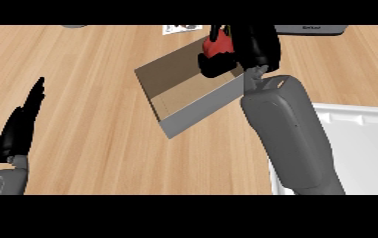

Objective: Pick the bell pepper from the tray and place it in the cardboard box

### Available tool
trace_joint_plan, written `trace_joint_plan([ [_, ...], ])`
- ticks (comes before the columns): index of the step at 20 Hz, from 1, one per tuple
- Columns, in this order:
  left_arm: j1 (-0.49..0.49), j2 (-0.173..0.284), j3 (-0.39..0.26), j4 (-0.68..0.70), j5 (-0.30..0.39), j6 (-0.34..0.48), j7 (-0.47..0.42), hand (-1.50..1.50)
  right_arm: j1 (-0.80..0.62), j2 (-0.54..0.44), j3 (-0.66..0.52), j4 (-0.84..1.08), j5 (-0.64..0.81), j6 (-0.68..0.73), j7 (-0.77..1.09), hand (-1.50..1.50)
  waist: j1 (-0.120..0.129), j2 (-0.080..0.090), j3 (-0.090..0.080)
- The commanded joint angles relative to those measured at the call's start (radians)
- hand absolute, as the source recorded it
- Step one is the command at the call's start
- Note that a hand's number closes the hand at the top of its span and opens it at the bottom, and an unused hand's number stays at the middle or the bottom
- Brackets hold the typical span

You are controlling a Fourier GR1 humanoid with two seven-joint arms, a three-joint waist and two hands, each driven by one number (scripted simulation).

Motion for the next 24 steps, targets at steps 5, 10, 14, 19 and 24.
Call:
trace_joint_plan([
  [5,-0.072,-0.008,0.004,0.043,-0.025,0.01,0.018,0.0,-0.209,0.003,0.005,0.489,-0.08,-0.242,-0.099,1.5,0.006,0.007,0.0],
  [10,-0.027,-0.04,-0.024,0.029,-0.038,0.013,-0.021,0.0,-0.287,0.003,0.009,0.72,-0.1,-0.41,-0.088,1.5,0.029,0.012,-0.001],
  [14,-0.03,-0.029,-0.021,0.01,-0.029,-0.01,-0.016,0.0,-0.312,0.003,-0.042,0.831,-0.249,-0.398,-0.102,-1.5,0.039,0.013,0.0],
  [19,-0.11,-0.056,-0.02,0.123,-0.068,0.043,-0.051,0.0,-0.329,0.003,0.013,0.947,-0.362,-0.509,-0.229,-1.5,0.044,0.018,-0.001],
  [24,-0.037,-0.021,-0.006,0.016,-0.026,-0.022,-0.02,0.0,-0.364,0.003,-0.022,0.957,-0.39,-0.606,-0.37,-1.5,0.048,0.011,0.001],
])
